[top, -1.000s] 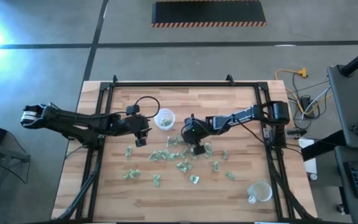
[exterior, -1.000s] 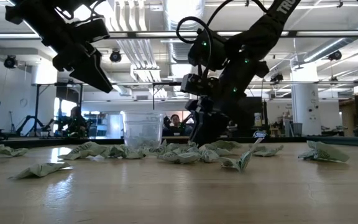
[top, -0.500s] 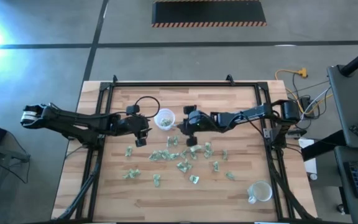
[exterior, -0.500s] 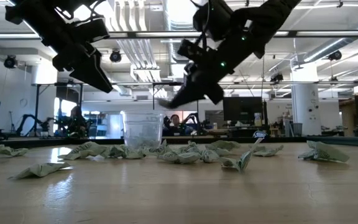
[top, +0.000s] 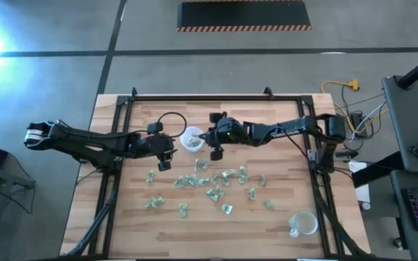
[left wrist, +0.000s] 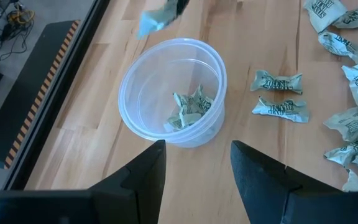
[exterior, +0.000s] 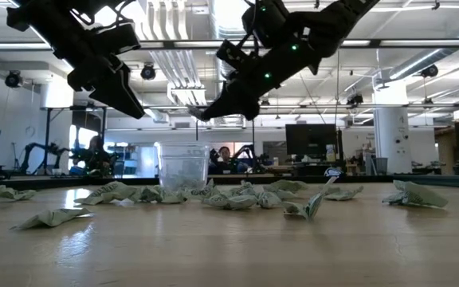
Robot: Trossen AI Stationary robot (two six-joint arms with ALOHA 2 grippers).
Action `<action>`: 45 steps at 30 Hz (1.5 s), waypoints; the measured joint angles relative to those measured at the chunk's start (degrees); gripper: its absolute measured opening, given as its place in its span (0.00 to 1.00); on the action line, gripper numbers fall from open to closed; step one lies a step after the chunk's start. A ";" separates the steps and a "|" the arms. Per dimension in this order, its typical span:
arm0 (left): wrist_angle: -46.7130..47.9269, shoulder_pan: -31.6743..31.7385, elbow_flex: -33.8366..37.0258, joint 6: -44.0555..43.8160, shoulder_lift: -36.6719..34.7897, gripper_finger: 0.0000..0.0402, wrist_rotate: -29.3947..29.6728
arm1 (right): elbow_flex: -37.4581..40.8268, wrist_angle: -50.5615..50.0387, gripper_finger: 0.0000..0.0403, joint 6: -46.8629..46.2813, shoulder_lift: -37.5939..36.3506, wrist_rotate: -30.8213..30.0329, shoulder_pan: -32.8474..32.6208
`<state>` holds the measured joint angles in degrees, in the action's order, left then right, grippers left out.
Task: Pick and place Stevia / Truvia into bins
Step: Put the stevia packet into the transparent container
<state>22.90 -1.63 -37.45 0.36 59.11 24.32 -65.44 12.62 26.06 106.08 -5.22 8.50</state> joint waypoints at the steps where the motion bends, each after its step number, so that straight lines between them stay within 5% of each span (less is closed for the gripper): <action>1: -0.02 0.00 0.00 0.01 0.00 0.41 0.00 | -0.99 -0.25 0.02 -0.02 0.81 0.77 0.05; 10: 0.07 -0.02 0.11 0.02 0.00 0.41 0.00 | -9.98 -8.32 0.04 -0.09 8.19 1.16 0.53; 20: 0.13 -0.04 0.33 -0.14 0.00 0.41 -0.45 | -14.57 -17.10 0.30 -0.45 8.09 0.89 0.65; 26: -0.62 -0.95 0.61 -5.28 1.87 0.41 -6.08 | -13.18 -26.15 0.38 1.31 3.33 1.82 -0.59; 35: -1.44 -6.44 0.67 -11.43 10.29 0.41 -10.26 | -7.89 -35.76 0.39 -0.19 -2.62 16.79 -2.88; 45: -3.62 -11.56 0.31 -17.58 17.91 0.41 -14.79 | 3.07 -33.84 0.35 -2.71 -7.16 17.51 -4.25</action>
<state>19.28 -13.19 -37.15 -17.22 77.02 9.52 -62.37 -21.22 23.36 98.92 12.29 4.25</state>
